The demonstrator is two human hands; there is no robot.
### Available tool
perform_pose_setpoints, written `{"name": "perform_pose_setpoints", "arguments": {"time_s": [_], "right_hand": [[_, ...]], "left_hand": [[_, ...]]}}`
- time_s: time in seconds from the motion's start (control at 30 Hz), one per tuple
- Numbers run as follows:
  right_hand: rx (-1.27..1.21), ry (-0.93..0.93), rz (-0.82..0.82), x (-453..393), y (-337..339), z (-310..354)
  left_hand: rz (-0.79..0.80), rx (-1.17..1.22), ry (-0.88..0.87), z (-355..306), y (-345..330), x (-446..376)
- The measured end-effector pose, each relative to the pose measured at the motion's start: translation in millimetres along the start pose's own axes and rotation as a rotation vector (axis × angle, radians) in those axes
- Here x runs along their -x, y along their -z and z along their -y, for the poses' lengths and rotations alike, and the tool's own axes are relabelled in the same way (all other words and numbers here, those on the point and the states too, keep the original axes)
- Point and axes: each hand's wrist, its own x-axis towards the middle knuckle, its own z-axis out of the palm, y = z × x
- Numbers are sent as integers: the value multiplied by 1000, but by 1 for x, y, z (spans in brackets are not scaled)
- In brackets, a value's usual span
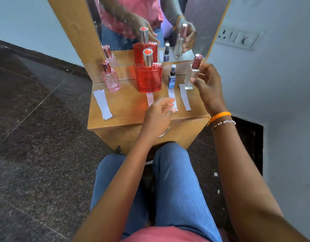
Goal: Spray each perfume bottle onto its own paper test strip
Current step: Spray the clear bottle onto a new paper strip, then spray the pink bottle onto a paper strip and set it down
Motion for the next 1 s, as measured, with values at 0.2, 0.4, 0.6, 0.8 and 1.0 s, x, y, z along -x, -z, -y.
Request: {"name": "perform_pose_setpoints", "arguments": {"time_s": [0.2, 0.4, 0.6, 0.8, 1.0], "right_hand": [[37, -5, 43, -13, -13, -7], [53, -49, 45, -10, -17, -15], [100, -53, 24, -4, -15, -16], [152, 93, -262, 42, -40, 9], [186, -92, 324, 68, -119, 27]], "left_hand": [[-4, -26, -30, 2, 6, -1], [5, -16, -21, 4, 8, -2], [9, -19, -15, 2, 10, -1], [-187, -84, 36, 7, 29, 9], [-522, -344, 123, 29, 87, 7]]}}
